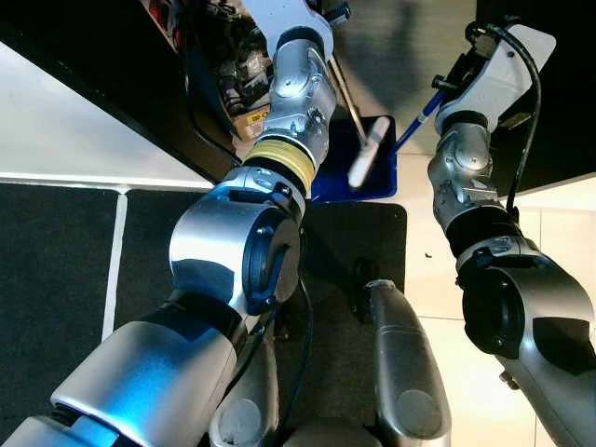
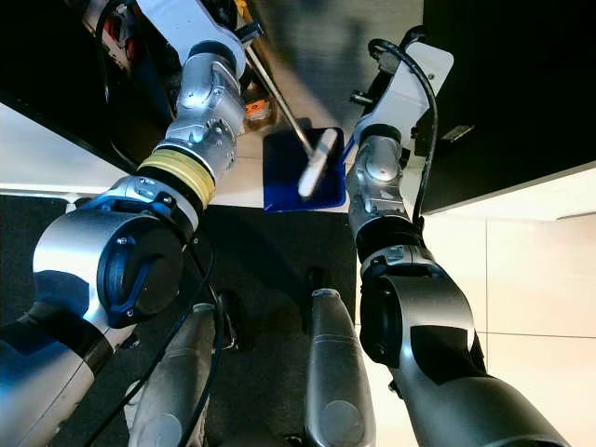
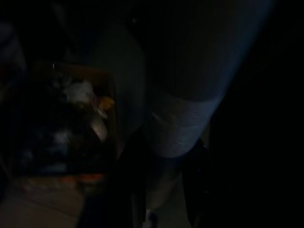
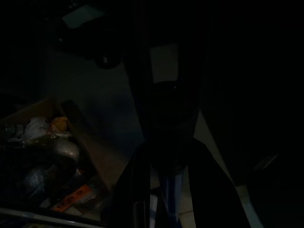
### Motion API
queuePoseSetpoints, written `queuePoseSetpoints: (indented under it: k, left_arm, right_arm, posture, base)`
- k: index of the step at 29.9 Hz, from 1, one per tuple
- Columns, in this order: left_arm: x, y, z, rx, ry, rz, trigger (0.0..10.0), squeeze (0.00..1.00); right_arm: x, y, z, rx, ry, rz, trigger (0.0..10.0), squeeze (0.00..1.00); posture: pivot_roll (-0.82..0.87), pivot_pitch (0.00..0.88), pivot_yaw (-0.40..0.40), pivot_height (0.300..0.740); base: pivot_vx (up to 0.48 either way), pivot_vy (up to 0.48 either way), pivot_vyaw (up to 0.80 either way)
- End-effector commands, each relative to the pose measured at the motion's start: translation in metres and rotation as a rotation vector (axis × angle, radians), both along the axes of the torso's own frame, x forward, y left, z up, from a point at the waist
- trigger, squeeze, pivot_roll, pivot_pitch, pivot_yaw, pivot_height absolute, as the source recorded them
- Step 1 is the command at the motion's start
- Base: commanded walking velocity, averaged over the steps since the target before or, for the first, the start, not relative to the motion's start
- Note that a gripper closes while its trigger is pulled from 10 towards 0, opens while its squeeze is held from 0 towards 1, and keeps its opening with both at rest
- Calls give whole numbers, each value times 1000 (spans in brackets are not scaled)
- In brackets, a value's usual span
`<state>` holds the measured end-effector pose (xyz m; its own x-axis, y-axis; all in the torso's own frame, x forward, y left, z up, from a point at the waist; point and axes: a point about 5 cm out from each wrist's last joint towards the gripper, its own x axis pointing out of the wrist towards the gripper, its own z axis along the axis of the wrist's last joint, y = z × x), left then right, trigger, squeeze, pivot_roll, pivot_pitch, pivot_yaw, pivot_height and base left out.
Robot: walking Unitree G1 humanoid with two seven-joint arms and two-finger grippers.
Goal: Sweep floor
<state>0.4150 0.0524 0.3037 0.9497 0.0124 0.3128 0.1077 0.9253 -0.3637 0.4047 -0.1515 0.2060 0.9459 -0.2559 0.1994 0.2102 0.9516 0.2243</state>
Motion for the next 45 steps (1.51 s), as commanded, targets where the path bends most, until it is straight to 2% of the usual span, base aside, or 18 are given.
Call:
queuePoseSetpoints:
  k: [1,4,9,10,12,13,15,18,19,21,22,23,26,28,30,35,37,45]
  left_arm:
    - [1,3,5,78,-34,-7,10000,0]
    - [2,14,15,221,-117,-55,10000,0]
    - [0,36,37,315,-244,-159,10000,0]
    - [-2,52,49,334,-293,-180,10000,0]
    - [-2,52,49,334,-293,-180,10000,0]
    - [-4,72,58,369,-322,-171,10000,0]
    - [-4,72,58,369,-322,-171,10000,0]
    - [-11,113,57,465,-319,-116,10000,0]
    - [-11,113,57,465,-319,-116,10000,0]
    - [-16,132,35,500,-252,-79,10000,0]
    - [-31,155,-36,533,-68,-34,10000,0]
    - [-31,155,-36,533,-68,-34,10000,0]
    - [-55,169,-114,477,148,-9,10000,0]
    - [-61,170,-129,442,185,-15,10000,0]
    - [-77,179,-174,385,306,33,10000,0]
    - [-92,190,-211,366,424,90,10000,0]
    - [-115,207,-240,356,546,201,10000,0]
    - [-141,224,-253,419,648,332,10000,0]
  right_arm:
    - [-11,5,-60,57,256,24,10000,0]
    - [-11,-1,-62,109,266,0,10000,0]
    - [-15,-11,-70,161,291,-39,10000,0]
    - [-17,-15,-75,185,307,-60,10000,0]
    - [-17,-15,-75,185,307,-60,10000,0]
    - [-21,-21,-82,212,325,-83,10000,0]
    - [-21,-21,-82,212,325,-83,10000,0]
    - [-27,-29,-94,253,358,-122,10000,0]
    - [-27,-29,-94,253,358,-122,10000,0]
    - [-29,-33,-98,265,365,-132,10000,0]
    - [-32,-42,-103,304,372,-145,10000,0]
    - [-32,-42,-103,304,372,-145,10000,0]
    - [-36,-55,-106,382,360,-160,10000,0]
    - [-37,-59,-107,403,354,-166,10000,0]
    - [-38,-66,-108,444,339,-164,10000,0]
    - [-39,-72,-106,463,319,-166,10000,0]
    - [-41,-83,-104,474,288,-187,10000,0]
    - [-45,-101,-101,494,249,-218,10000,0]
  posture:
    - [-41,529,34,740]
    - [-7,500,39,740]
    - [66,450,40,740]
    - [88,431,41,740]
    - [88,431,41,740]
    - [123,402,39,740]
    - [123,402,39,740]
    - [158,352,40,740]
    - [158,352,40,740]
    - [160,332,37,740]
    - [154,289,28,740]
    - [154,289,28,740]
    - [140,250,18,740]
    - [136,235,16,740]
    - [109,190,9,740]
    - [96,172,7,740]
    - [83,123,-2,740]
    - [83,87,-4,740]
  base:
    - [0,0,0]
    - [0,0,0]
    - [0,0,0]
    - [0,0,0]
    - [0,0,0]
    - [0,0,0]
    - [0,0,0]
    - [0,0,0]
    - [0,0,0]
    - [0,0,0]
    - [0,0,0]
    - [0,0,0]
    - [0,0,0]
    - [0,0,0]
    - [0,0,0]
    - [0,0,0]
    - [0,0,0]
    - [0,0,0]
